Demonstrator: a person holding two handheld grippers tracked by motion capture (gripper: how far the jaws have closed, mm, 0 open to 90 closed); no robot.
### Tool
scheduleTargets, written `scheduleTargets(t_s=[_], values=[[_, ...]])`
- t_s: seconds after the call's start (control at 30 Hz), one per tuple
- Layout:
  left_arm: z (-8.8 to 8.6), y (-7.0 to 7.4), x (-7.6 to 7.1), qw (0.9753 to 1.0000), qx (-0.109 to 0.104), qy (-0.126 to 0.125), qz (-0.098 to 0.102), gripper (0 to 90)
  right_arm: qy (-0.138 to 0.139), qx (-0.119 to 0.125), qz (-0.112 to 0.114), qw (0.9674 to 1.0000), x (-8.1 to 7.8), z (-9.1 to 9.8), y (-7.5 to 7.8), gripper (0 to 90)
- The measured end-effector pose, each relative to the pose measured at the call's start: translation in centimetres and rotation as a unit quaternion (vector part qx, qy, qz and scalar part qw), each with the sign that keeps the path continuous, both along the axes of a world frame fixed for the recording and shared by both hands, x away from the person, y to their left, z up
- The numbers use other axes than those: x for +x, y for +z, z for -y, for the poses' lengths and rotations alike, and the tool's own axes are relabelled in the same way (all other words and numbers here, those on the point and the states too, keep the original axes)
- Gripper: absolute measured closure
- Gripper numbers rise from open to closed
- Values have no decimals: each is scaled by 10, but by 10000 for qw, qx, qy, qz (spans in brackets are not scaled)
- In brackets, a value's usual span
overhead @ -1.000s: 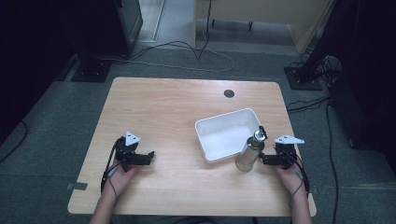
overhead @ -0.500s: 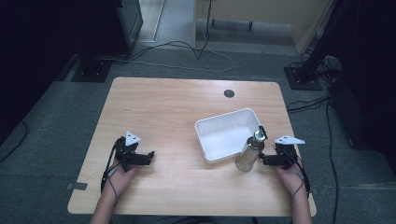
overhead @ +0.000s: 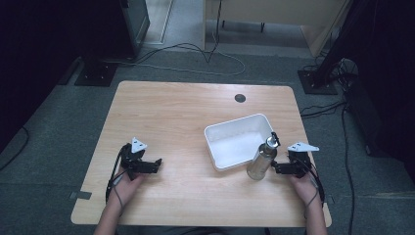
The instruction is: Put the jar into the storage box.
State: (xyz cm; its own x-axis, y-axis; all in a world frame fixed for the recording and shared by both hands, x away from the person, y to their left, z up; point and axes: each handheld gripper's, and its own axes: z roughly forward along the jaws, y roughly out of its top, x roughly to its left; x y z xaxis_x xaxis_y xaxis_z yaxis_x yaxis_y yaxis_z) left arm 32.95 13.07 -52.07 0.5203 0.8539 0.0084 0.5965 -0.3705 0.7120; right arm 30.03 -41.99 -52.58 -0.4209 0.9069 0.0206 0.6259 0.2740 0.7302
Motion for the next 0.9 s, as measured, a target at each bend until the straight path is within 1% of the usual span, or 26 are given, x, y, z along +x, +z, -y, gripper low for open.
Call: scheduleTargets(t_s=[0.47,0.5,0.53,0.6,0.9], values=[[0,0,0,10000,-1,8,0,3,50,-8,7,10000,0,0,0,74],[0,0,0,10000,8,39,-2,3,51,-10,6,10000,0,0,0,74],[-1,0,1,9999,23,154,-9,0,51,-8,5,10000,0,0,0,73],[-2,0,1,9995,23,307,-7,0,51,-8,4,10000,0,0,0,73],[-2,0,2,9995,20,318,-6,0,54,-11,6,10000,0,0,0,74]])
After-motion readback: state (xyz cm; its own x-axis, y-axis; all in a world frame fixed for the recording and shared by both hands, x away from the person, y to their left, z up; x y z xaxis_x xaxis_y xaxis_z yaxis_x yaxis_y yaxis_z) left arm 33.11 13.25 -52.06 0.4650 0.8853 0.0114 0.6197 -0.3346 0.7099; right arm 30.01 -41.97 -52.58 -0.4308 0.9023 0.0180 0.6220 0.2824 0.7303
